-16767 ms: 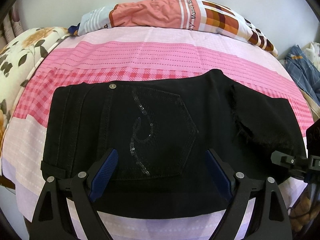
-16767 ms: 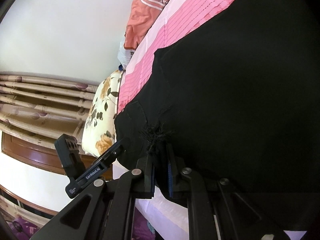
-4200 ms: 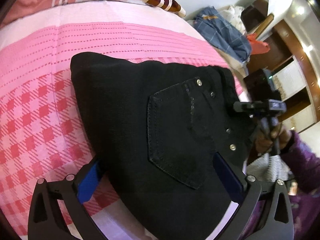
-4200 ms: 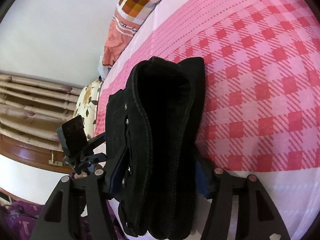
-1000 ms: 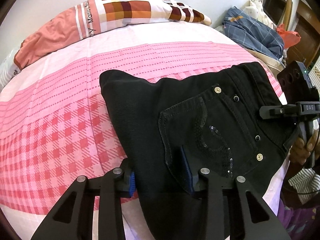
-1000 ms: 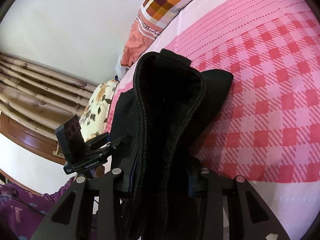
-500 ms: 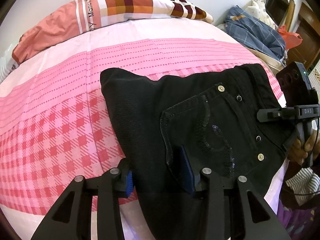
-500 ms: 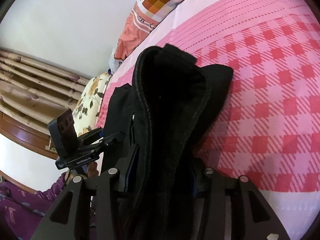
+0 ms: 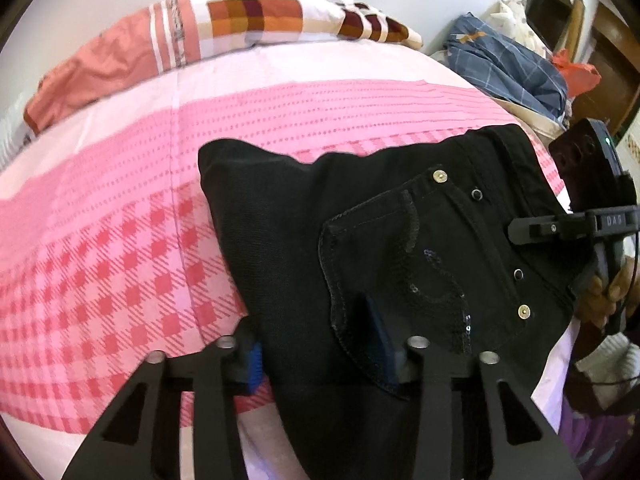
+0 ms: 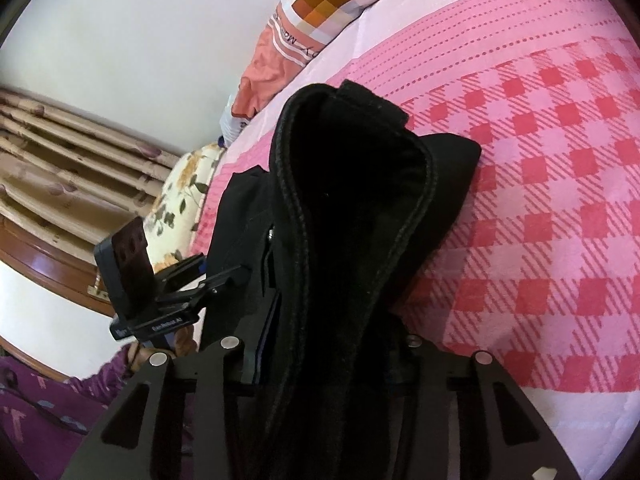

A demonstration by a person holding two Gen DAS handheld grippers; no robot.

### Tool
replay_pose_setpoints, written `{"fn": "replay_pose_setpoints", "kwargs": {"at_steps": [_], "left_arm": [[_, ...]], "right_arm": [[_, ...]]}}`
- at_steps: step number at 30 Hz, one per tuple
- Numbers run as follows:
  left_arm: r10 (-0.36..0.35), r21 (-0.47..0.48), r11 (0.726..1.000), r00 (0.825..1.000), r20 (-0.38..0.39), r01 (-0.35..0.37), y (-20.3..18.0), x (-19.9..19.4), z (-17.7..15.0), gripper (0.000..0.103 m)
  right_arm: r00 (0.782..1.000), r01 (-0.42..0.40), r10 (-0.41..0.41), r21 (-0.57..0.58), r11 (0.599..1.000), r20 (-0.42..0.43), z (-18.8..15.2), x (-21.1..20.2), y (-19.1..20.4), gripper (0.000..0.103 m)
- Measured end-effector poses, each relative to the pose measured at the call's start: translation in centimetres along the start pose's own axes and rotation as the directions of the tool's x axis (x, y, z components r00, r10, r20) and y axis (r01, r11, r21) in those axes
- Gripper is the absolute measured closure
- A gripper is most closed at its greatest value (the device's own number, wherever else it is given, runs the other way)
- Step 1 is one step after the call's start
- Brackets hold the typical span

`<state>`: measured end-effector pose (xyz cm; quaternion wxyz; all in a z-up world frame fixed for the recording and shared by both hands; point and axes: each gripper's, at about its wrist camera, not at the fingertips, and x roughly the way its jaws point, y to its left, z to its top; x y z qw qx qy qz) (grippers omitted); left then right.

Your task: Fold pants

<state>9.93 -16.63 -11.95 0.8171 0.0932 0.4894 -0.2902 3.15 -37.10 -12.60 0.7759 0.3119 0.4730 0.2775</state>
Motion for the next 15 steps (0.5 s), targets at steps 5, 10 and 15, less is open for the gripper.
{"fn": "replay_pose_setpoints", "kwargs": {"at_steps": [5, 10, 15], "left_arm": [[0.008, -0.01, 1.0, 1.0, 0.023, -0.008, -0.1, -0.9, 0.4, 0.076], [0.005, -0.027, 1.0, 1.0, 0.03, -0.004, -0.1, -1.3, 0.7, 0.077], [0.004, -0.035, 0.999, 0.999, 0.034, -0.002, 0.0, -1.6, 0.8, 0.077]], "right_arm": [[0.997, -0.072, 0.07, 0.045, 0.996, 0.038, -0.2, -0.4, -0.4, 0.067], [0.994, -0.098, 0.095, 0.043, 0.994, 0.059, -0.3, -0.6, -0.3, 0.067], [0.992, -0.106, 0.103, 0.047, 0.993, 0.07, -0.5, -0.6, -0.3, 0.067]]}}
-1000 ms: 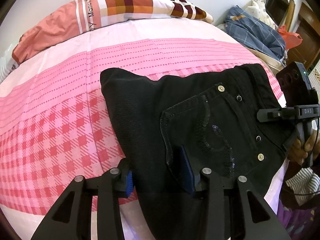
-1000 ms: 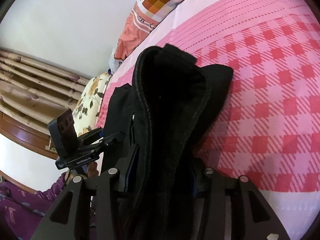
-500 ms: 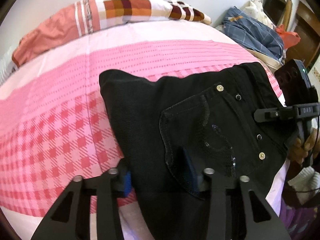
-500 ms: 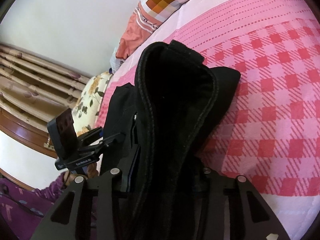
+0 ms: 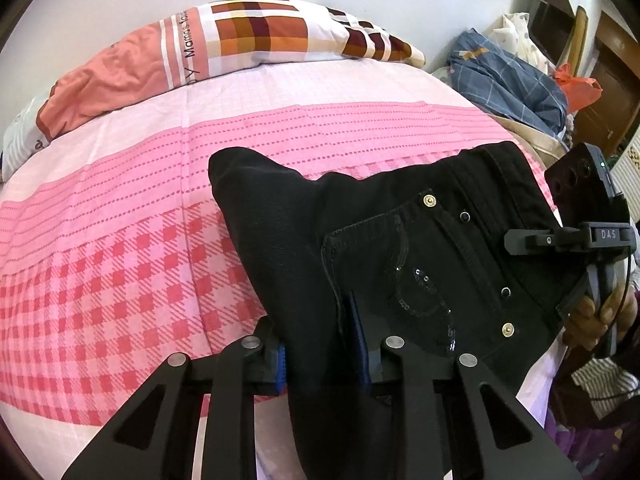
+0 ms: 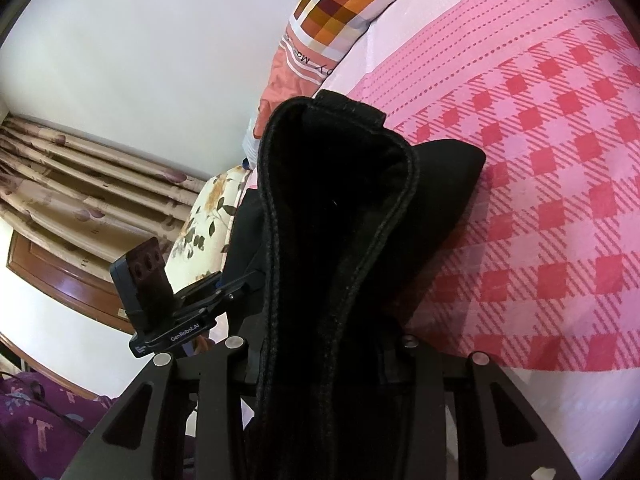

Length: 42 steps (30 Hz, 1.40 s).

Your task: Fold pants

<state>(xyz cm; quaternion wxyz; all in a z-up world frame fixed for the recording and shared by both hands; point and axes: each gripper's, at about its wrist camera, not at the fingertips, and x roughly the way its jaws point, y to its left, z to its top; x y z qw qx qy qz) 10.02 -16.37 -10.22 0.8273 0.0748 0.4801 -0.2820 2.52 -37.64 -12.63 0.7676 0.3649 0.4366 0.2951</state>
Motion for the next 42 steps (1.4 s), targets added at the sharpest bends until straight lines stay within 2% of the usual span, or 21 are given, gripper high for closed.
{"fn": "replay_pose_setpoints", "kwargs": {"at_steps": [25, 42], "left_arm": [[0.021, -0.026, 0.999, 0.999, 0.038, -0.02, 0.7, -2.5, -0.2, 0.077], [0.067, -0.089, 0.994, 0.994, 0.085, -0.059, 4.6, -6.2, -1.0, 0.077]], "right_arm": [[0.998, -0.062, 0.061, 0.017, 0.998, 0.023, -0.3, 2.2, 2.0, 0.067], [0.994, -0.107, 0.107, -0.013, 0.994, -0.006, 1.4, 6.4, 6.0, 0.067]]}}
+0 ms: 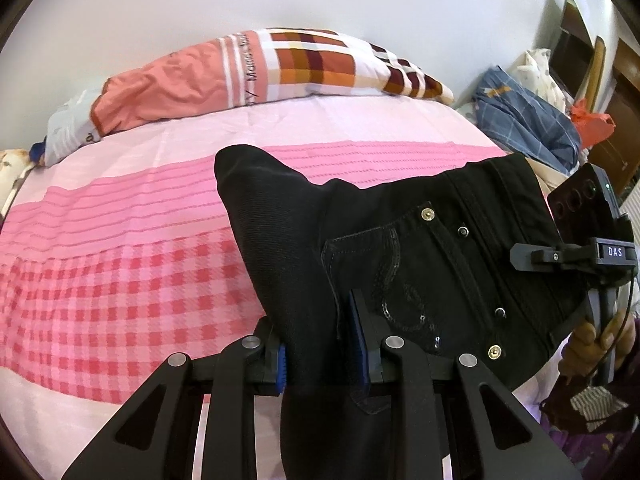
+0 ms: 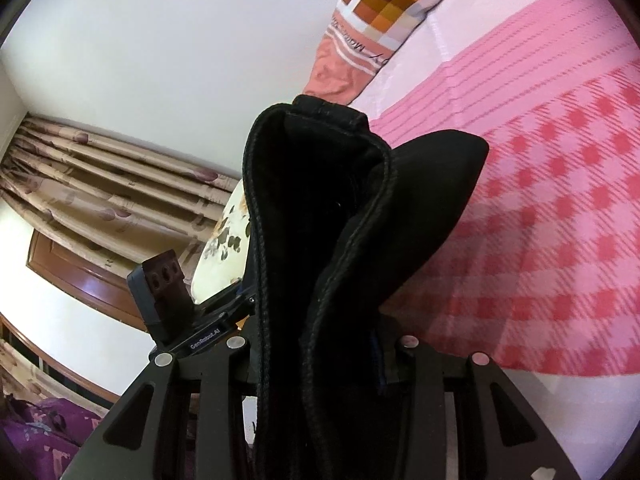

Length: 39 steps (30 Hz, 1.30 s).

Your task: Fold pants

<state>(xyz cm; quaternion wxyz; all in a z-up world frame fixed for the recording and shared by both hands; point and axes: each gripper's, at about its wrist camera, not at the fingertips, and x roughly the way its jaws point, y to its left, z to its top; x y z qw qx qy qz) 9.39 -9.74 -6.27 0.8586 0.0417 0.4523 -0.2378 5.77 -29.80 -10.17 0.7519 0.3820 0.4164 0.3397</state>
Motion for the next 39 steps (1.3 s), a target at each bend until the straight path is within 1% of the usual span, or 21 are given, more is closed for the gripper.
{"fn": "replay_pose_setpoints", "kwargs": {"at_steps": [10, 17, 31, 39], "left_arm": [[0.051, -0.041, 0.998, 0.998, 0.031, -0.05, 4.4, -1.9, 0.6, 0.077], [0.093, -0.073, 0.993, 0.994, 0.062, -0.088, 8.1, -2.8, 1.5, 0.077], [0.188, -0.136, 0.975, 0.977, 0.097, -0.174, 16.2, -3.6, 4.0, 0.077], [0.226, -0.161, 0.965, 0.968, 0.112, -0.207, 20.5, -3.4, 5.9, 0.077]], "right_arm": [[0.999, -0.032, 0.031, -0.027, 0.999, -0.035, 1.3, 3.9, 2.6, 0.067], [0.997, -0.052, 0.05, -0.042, 0.998, -0.062, 3.0, 7.7, 4.2, 0.067], [0.991, -0.091, 0.084, -0.065, 0.994, -0.103, 7.8, 16.2, 7.0, 0.067], [0.989, -0.106, 0.1, -0.055, 0.993, -0.106, 10.3, 20.6, 7.6, 0.067]]}}
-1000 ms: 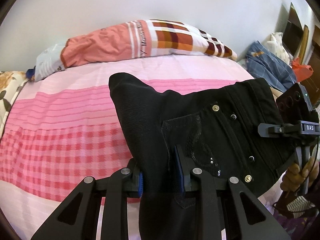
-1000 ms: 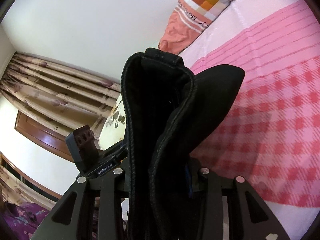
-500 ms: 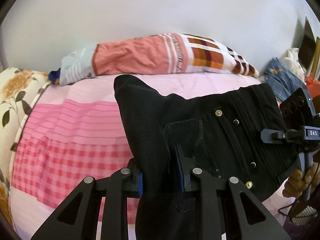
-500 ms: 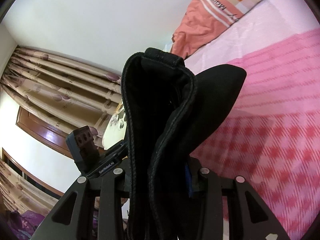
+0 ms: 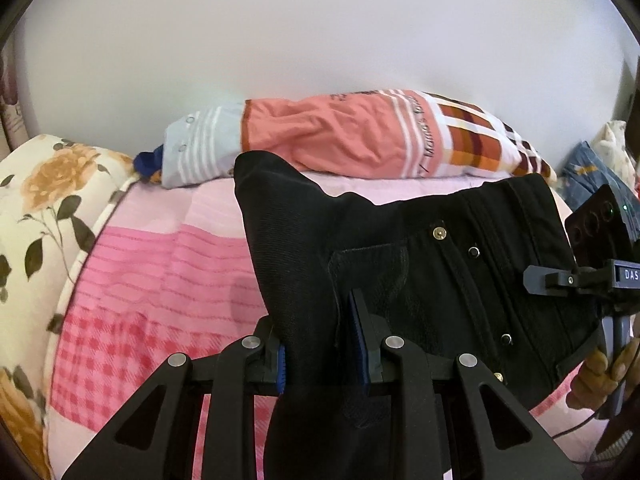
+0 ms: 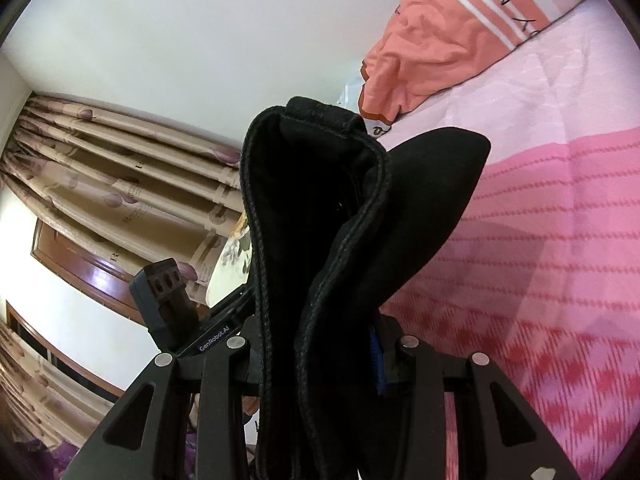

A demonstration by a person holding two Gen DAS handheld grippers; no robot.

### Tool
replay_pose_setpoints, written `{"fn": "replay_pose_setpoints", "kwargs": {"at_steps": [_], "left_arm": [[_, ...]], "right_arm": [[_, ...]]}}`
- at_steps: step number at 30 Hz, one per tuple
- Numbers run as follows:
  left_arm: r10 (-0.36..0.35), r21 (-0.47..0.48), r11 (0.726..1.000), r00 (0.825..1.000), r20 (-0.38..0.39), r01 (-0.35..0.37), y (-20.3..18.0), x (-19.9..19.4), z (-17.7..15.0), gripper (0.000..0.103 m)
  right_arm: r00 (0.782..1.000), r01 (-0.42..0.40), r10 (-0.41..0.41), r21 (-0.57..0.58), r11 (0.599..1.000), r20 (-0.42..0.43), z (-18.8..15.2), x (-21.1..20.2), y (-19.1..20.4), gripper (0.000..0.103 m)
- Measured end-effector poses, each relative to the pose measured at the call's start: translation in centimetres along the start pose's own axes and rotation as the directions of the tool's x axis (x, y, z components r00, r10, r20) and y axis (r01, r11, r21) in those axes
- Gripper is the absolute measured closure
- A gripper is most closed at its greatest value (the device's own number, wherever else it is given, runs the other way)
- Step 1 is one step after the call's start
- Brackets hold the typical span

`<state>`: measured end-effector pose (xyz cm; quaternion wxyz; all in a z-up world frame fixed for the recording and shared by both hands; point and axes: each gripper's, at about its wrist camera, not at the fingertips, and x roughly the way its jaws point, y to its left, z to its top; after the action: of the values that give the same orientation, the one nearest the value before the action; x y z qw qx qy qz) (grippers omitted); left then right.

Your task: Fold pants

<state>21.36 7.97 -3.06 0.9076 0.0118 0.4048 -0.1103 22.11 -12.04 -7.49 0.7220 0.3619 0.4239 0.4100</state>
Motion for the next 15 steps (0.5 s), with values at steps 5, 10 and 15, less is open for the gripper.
{"fn": "replay_pose_setpoints", "kwargs": {"at_steps": [5, 10, 15], "left_arm": [[0.025, 0.004, 1.0, 1.0, 0.004, -0.025, 2.1, 1.5, 1.2, 0.077], [0.041, -0.002, 0.999, 0.999, 0.004, -0.041, 4.0, 3.2, 2.4, 0.077], [0.05, -0.008, 0.999, 0.999, -0.001, -0.05, 5.5, 4.9, 3.4, 0.077]], "right_arm": [[1.0, -0.004, 0.004, 0.001, 1.0, 0.001, 2.2, 2.6, -0.3, 0.067], [1.0, -0.004, 0.004, 0.01, 1.0, 0.007, 3.8, 4.5, -1.1, 0.067], [1.0, -0.006, 0.005, 0.028, 1.0, 0.013, 5.2, 6.3, -1.9, 0.067]]}}
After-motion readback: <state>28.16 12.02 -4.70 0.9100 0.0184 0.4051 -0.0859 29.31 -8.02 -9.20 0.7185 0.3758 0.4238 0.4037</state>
